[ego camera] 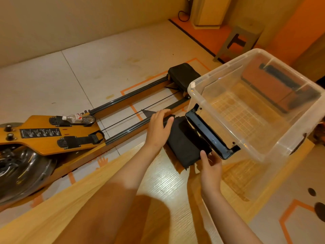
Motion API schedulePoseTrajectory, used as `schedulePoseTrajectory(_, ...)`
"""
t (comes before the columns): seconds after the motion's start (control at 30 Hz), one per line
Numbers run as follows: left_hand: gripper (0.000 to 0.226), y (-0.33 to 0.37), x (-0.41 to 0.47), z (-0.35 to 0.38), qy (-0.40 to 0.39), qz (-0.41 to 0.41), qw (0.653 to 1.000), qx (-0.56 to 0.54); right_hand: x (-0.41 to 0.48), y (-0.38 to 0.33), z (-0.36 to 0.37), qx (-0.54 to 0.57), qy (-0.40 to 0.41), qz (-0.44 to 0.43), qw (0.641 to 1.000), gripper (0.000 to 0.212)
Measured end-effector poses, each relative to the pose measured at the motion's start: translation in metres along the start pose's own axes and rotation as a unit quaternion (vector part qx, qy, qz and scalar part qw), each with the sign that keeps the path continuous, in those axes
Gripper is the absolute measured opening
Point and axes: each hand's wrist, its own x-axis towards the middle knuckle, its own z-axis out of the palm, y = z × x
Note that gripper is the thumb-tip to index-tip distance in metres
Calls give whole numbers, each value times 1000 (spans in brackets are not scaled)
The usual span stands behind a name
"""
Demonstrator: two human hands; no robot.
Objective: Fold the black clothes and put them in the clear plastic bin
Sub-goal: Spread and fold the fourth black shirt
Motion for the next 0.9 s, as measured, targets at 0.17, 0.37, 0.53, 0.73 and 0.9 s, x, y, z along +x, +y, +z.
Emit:
schedulePoseTrajectory(0.17, 56, 5, -65, -8, -41, 112, 979, 167, -18, 39, -26, -383, -79, -267, 881, 74)
schedulePoseTrajectory(0.37, 61, -8, -83, 16, -125, 116, 925, 341, 1, 52, -16, -538, -117, -387, 740, 70)
schedulePoseTrajectory(0.53, 65, 0, -83, 28, -119, 67, 916, 378, 20, 37, -23, -558, -149, -365, 730, 67)
schedulePoseTrajectory(0.73, 68, 18, -98, 20, -87, 29, 928, 360, 8, 29, -33, -545, -160, -390, 725, 70)
schedulePoseTrajectory(0.9, 67, 33, -133, 11, -44, -6, 937, 347, -9, 33, -41, -544, -186, -453, 681, 64)
